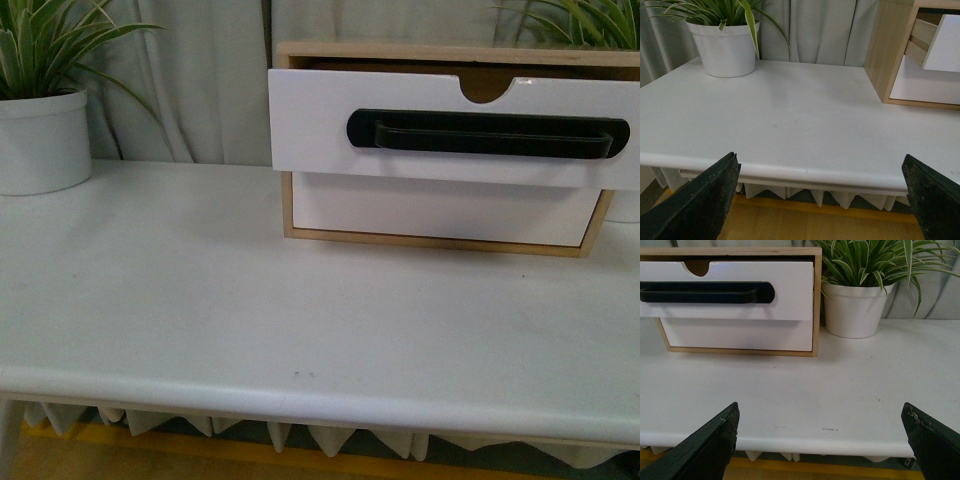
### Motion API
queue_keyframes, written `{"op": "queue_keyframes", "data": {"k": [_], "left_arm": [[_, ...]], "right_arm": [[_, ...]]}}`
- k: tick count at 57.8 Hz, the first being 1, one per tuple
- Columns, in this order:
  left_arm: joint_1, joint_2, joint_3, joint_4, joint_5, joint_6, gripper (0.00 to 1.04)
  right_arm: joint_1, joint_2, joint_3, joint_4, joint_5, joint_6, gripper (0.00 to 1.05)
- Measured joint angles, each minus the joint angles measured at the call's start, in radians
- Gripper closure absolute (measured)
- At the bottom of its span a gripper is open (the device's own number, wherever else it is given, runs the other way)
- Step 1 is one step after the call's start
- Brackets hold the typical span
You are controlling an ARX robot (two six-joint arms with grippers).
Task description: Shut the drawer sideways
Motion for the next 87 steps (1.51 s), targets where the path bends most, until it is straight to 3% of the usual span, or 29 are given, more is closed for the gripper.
{"op": "queue_keyframes", "data": {"k": [59, 61, 66, 69, 75, 87], "left_arm": [[0.000, 0.000, 0.000, 0.000, 0.000, 0.000, 0.06], [-0.009, 0.006, 0.002, -0.009, -0.027, 0.000, 0.06], [-0.085, 0.108, 0.066, -0.161, -0.292, -0.003, 0.06], [-0.111, 0.161, 0.079, -0.170, -0.380, 0.011, 0.06], [-0.180, 0.291, 0.111, -0.028, -0.480, 0.119, 0.06], [-0.318, 0.641, 0.142, 0.523, -0.420, 0.639, 0.06]], "right_arm": [[-0.001, 0.006, 0.002, -0.010, -0.009, 0.006, 0.09], [-0.009, 0.029, 0.027, -0.075, -0.036, 0.044, 0.09], [-0.043, 0.142, 0.091, -0.200, -0.096, 0.110, 0.09], [-0.071, 0.211, 0.117, -0.200, -0.132, 0.128, 0.09], [-0.124, 0.338, 0.189, -0.133, -0.174, 0.063, 0.09], [-0.170, 0.567, 0.375, -0.072, -0.211, -0.325, 0.09]]}}
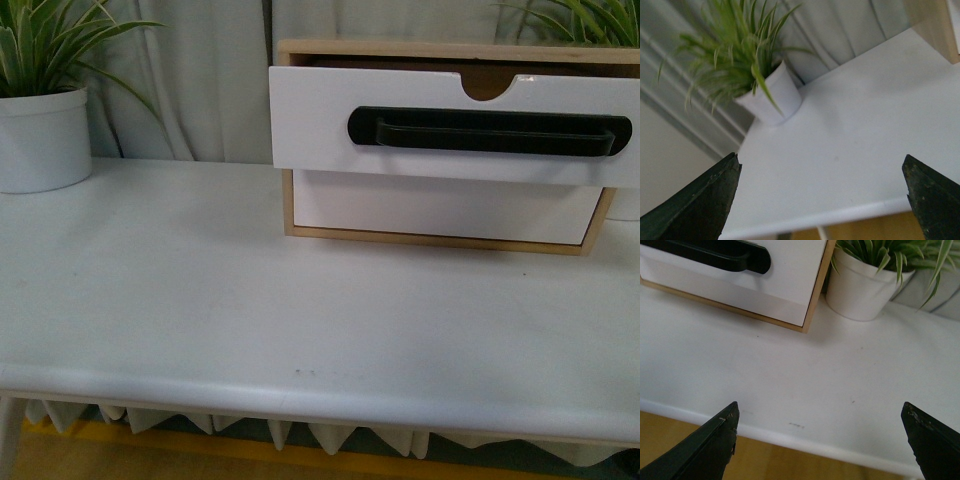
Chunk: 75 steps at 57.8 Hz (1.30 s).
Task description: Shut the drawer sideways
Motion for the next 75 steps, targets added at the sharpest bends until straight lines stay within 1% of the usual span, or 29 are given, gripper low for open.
{"op": "queue_keyframes", "data": {"k": [1, 3, 7, 11, 13, 16, 22, 34, 45, 56, 75], "left_arm": [[-0.010, 0.036, 0.002, 0.051, 0.014, 0.038, 0.06], [-0.026, 0.089, 0.004, 0.125, 0.037, 0.113, 0.06], [-0.059, 0.209, 0.021, 0.271, 0.108, 0.285, 0.06], [-0.080, 0.298, 0.047, 0.356, 0.161, 0.388, 0.06], [-0.095, 0.374, 0.074, 0.413, 0.216, 0.481, 0.06], [-0.109, 0.443, 0.102, 0.443, 0.270, 0.564, 0.06], [-0.134, 0.542, 0.155, 0.448, 0.340, 0.685, 0.06], [-0.168, 0.687, 0.305, 0.431, 0.396, 0.828, 0.06], [-0.191, 0.785, 0.421, 0.415, 0.398, 0.889, 0.06], [-0.198, 0.893, 0.552, 0.397, 0.394, 0.933, 0.06], [-0.163, 1.027, 0.766, 0.330, 0.403, 0.990, 0.06]], "right_arm": [[0.000, 0.008, 0.007, 0.000, 0.000, -0.008, 0.09], [-0.002, 0.039, 0.036, 0.000, -0.003, -0.087, 0.09], [-0.002, 0.084, 0.082, -0.008, -0.010, -0.185, 0.09], [-0.003, 0.134, 0.135, -0.023, -0.018, -0.275, 0.09], [-0.003, 0.170, 0.173, -0.031, -0.019, -0.340, 0.09], [-0.005, 0.221, 0.225, -0.053, -0.027, -0.399, 0.09], [-0.011, 0.305, 0.306, -0.071, -0.040, -0.475, 0.09], [-0.028, 0.472, 0.444, -0.079, -0.051, -0.555, 0.09], [-0.026, 0.574, 0.522, -0.084, -0.047, -0.586, 0.09], [0.001, 0.646, 0.584, -0.087, -0.035, -0.609, 0.09], [0.060, 0.758, 0.663, -0.090, -0.029, -0.636, 0.09]]}}
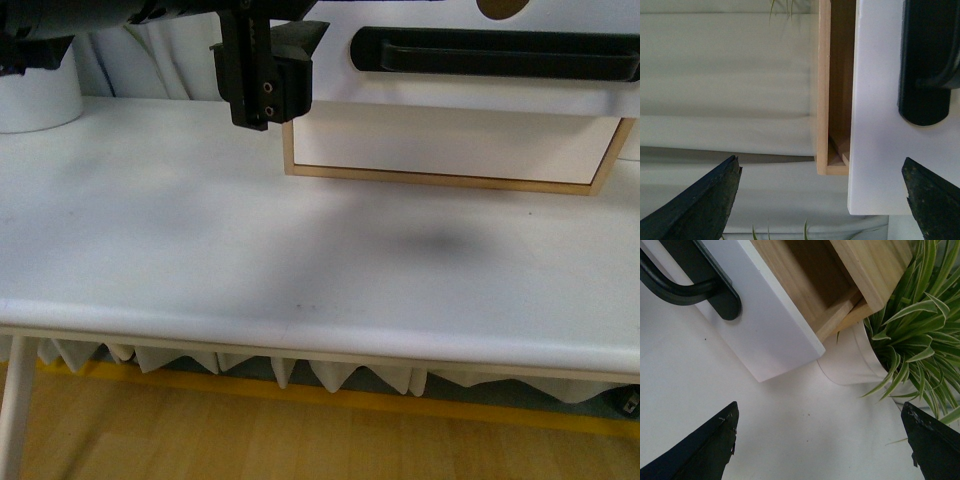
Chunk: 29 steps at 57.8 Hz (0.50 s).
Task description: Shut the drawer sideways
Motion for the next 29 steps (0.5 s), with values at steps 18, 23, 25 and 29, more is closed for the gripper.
{"op": "queue_keyframes", "data": {"k": [18, 23, 25, 29], "left_arm": [[0.015, 0.051, 0.076, -0.031, 0.018, 0.029, 0.06], [0.016, 0.058, 0.089, -0.040, 0.022, 0.032, 0.06], [0.016, 0.061, 0.093, -0.042, 0.023, 0.034, 0.06], [0.016, 0.066, 0.103, -0.045, 0.026, 0.037, 0.06]], "right_arm": [[0.038, 0.060, 0.039, 0.005, 0.013, -0.001, 0.09], [0.046, 0.075, 0.050, 0.019, 0.017, 0.000, 0.09], [0.048, 0.081, 0.056, 0.027, 0.020, 0.001, 0.09], [0.052, 0.095, 0.065, 0.039, 0.023, 0.005, 0.09]]}}
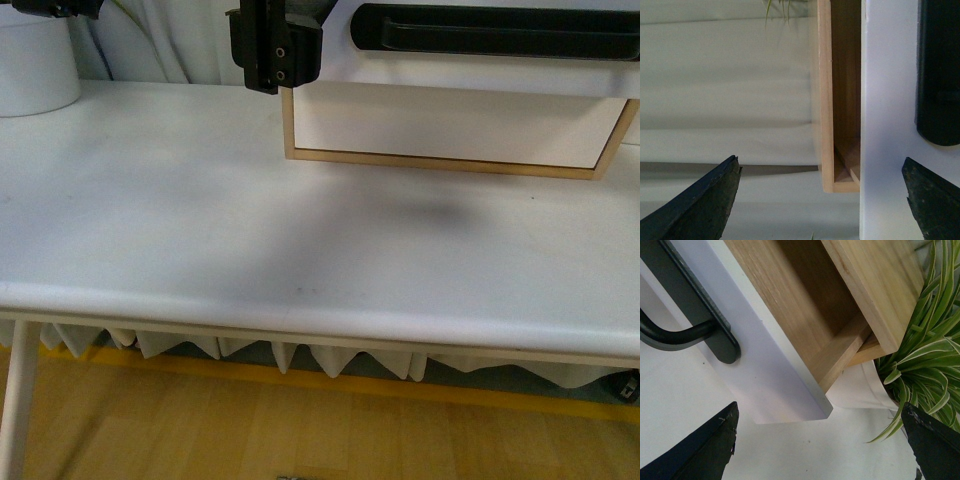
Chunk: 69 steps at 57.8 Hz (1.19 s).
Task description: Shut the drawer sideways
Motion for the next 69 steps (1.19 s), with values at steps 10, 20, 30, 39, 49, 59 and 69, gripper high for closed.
{"op": "queue_keyframes", "data": {"k": [10, 20, 30, 39, 49, 59, 69], "left_arm": [[0.002, 0.008, 0.013, -0.006, 0.009, 0.003, 0.06], [0.003, 0.020, 0.025, -0.013, 0.017, 0.010, 0.06], [0.013, 0.054, 0.073, -0.019, 0.016, 0.014, 0.06], [0.023, 0.121, 0.157, -0.020, 0.002, 0.019, 0.06], [0.029, 0.212, 0.274, -0.050, -0.011, 0.035, 0.06], [0.030, 0.299, 0.389, -0.077, -0.028, 0.042, 0.06], [0.024, 0.322, 0.414, -0.080, -0.040, 0.043, 0.06]], "right_arm": [[0.008, 0.044, 0.027, 0.021, 0.013, 0.007, 0.09], [0.012, 0.090, 0.055, 0.060, 0.028, 0.015, 0.09], [0.013, 0.137, 0.078, 0.109, 0.042, 0.039, 0.09], [0.012, 0.201, 0.117, 0.163, 0.061, 0.072, 0.09], [0.009, 0.274, 0.182, 0.216, 0.081, 0.116, 0.09], [0.008, 0.336, 0.216, 0.275, 0.099, 0.168, 0.09], [0.007, 0.368, 0.220, 0.313, 0.101, 0.211, 0.09]]}}
